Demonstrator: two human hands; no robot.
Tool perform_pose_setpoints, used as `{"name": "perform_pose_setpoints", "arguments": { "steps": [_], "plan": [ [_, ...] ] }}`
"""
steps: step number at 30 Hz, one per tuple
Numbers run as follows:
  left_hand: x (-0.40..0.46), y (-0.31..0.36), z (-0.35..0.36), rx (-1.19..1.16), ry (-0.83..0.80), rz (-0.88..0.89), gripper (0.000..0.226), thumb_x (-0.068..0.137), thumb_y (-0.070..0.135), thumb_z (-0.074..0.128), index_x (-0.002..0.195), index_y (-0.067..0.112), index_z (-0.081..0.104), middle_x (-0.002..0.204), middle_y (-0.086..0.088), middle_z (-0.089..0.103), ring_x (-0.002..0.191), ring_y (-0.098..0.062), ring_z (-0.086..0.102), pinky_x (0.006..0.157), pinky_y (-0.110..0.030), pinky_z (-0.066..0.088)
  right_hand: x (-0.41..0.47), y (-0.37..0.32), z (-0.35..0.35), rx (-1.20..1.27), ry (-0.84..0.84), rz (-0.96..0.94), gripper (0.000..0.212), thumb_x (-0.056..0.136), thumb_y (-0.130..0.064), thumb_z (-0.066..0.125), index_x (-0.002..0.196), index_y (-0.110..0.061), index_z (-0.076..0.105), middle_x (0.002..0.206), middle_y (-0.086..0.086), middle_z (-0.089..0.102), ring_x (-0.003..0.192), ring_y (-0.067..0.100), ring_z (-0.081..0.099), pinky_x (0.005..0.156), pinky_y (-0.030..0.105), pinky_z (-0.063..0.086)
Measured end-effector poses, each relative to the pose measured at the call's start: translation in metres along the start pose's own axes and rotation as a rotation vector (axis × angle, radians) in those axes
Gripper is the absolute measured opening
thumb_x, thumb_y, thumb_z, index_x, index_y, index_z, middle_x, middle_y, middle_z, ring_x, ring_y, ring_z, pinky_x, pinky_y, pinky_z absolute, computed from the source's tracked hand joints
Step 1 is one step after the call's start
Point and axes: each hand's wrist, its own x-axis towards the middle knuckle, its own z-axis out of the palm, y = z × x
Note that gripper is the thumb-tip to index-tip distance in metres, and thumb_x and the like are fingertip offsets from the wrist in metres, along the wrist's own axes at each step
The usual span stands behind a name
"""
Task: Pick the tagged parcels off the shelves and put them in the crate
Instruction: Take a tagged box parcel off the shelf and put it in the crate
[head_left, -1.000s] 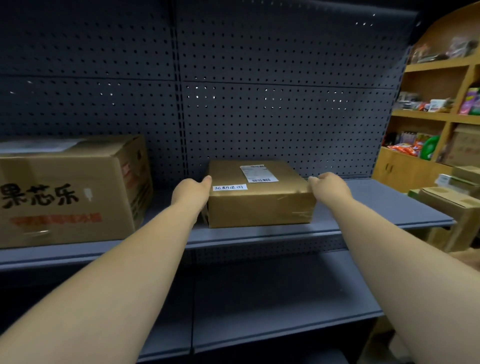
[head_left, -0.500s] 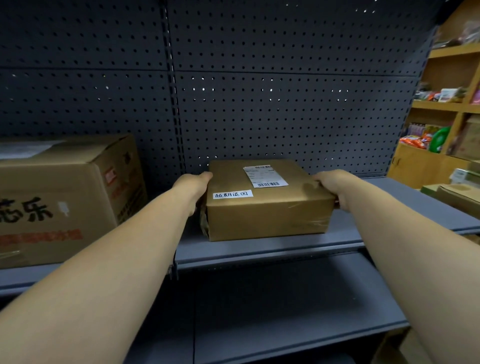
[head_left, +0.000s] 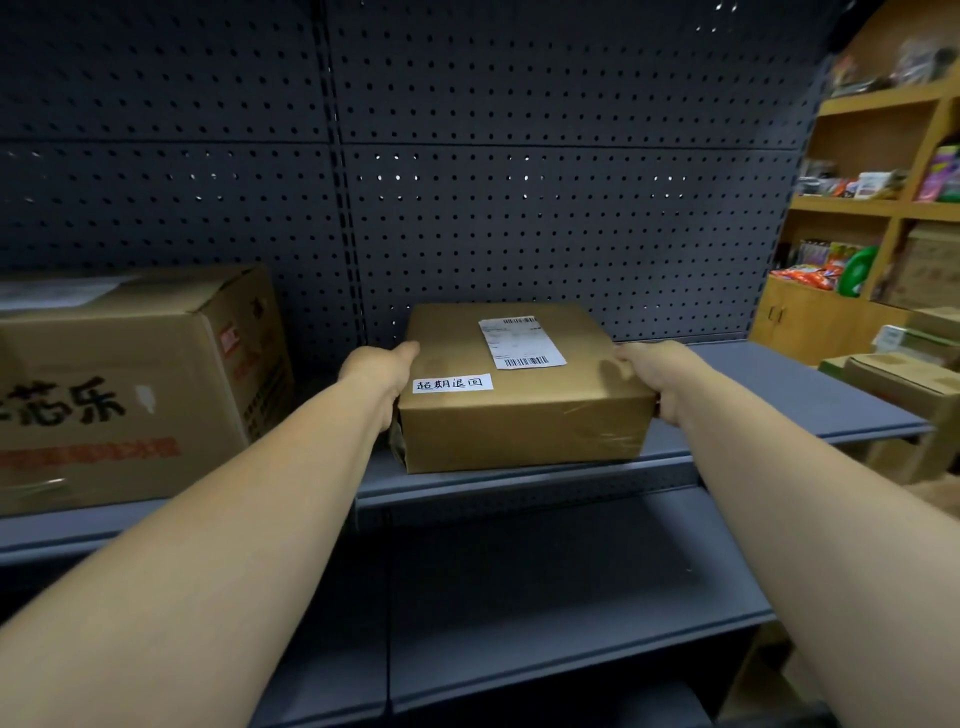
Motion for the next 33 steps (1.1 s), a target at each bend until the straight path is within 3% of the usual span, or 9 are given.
{"name": "perform_pose_setpoints", "arguments": {
  "steps": [2,4,8,11,15,19,23,27,33],
  "plan": [
    [-0.009,0.0,-0.003,-0.029,0.006,0.005,0.033,0.085,0.041,0.063,0.086,0.008,0.061,0.092,-0.012,0.067,0.087,-0.03,0.066,0.078,-0.04,0.055,-0.009,0.002,-0.003,0.035,0.031,-0.012,0.056,0.09,-0.032,0.057,0.135,-0.003,0.042,0.135,0.018,0.051,0.119,0.038,0.051,0.097,0.046,0.046],
    [-0.021,-0.001,-0.005,-0.059,0.006,0.032,0.029,0.084,0.04,0.064,0.085,0.011,0.063,0.098,-0.013,0.069,0.091,-0.032,0.067,0.082,-0.043,0.056,-0.021,0.005,-0.008,0.05,0.075,-0.024,0.054,0.09,-0.034,0.057,0.132,-0.003,0.044,0.122,0.011,0.054,0.102,0.035,0.054,0.084,0.039,0.046],
    [-0.045,-0.007,-0.009,-0.125,0.02,0.094,0.024,0.081,0.038,0.067,0.095,0.019,0.067,0.096,-0.009,0.07,0.088,-0.03,0.067,0.08,-0.048,0.057,-0.046,0.013,-0.022,0.092,0.132,-0.066,0.028,0.089,-0.032,0.059,0.106,-0.012,0.053,0.095,0.005,0.048,0.076,0.022,0.044,0.068,0.034,0.04],
    [-0.063,-0.013,-0.01,-0.173,0.044,0.112,0.017,0.079,0.039,0.07,0.083,0.023,0.066,0.094,-0.008,0.07,0.088,-0.03,0.068,0.074,-0.047,0.058,-0.066,0.022,-0.034,0.162,0.184,-0.119,0.02,0.085,-0.03,0.066,0.098,-0.016,0.06,0.092,0.003,0.057,0.089,0.025,0.053,0.075,0.039,0.048],
    [-0.089,-0.023,-0.008,-0.184,0.054,0.163,0.018,0.079,0.035,0.072,0.092,0.023,0.066,0.092,-0.004,0.069,0.077,-0.024,0.068,0.044,-0.028,0.052,-0.087,0.039,-0.05,0.223,0.225,-0.18,0.015,0.083,-0.029,0.069,0.095,-0.022,0.064,0.094,-0.005,0.062,0.087,0.017,0.054,0.065,0.032,0.042],
    [-0.115,-0.031,-0.004,-0.271,-0.023,0.167,0.043,0.081,0.021,0.073,0.121,0.02,0.06,0.104,0.001,0.069,0.074,-0.016,0.067,0.053,-0.03,0.056,-0.107,0.052,-0.066,0.238,0.219,-0.202,0.025,0.084,-0.026,0.067,0.109,-0.025,0.065,0.101,-0.006,0.062,0.087,0.013,0.052,0.069,0.031,0.04],
    [-0.136,-0.04,0.001,-0.272,-0.067,0.196,0.028,0.083,0.017,0.071,0.111,0.021,0.067,0.073,0.01,0.069,0.055,-0.008,0.067,0.04,-0.022,0.05,-0.122,0.065,-0.082,0.237,0.228,-0.194,0.032,0.086,-0.026,0.064,0.117,-0.026,0.064,0.112,-0.004,0.061,0.105,0.024,0.053,0.085,0.04,0.046],
    [-0.15,-0.045,0.006,-0.273,-0.08,0.224,0.033,0.082,0.017,0.071,0.115,0.022,0.065,0.085,0.006,0.07,0.067,-0.011,0.068,0.04,-0.021,0.049,-0.13,0.08,-0.093,0.244,0.247,-0.195,0.032,0.085,-0.024,0.065,0.117,-0.024,0.064,0.114,-0.002,0.063,0.108,0.024,0.055,0.093,0.045,0.048],
    [-0.162,-0.051,0.025,-0.285,-0.122,0.255,0.037,0.082,0.016,0.071,0.118,0.021,0.063,0.095,0.004,0.07,0.073,-0.011,0.068,0.045,-0.021,0.051,-0.137,0.1,-0.114,0.269,0.289,-0.205,0.034,0.085,-0.022,0.065,0.119,-0.021,0.063,0.113,-0.002,0.063,0.105,0.021,0.055,0.083,0.036,0.044]
  ]
}}
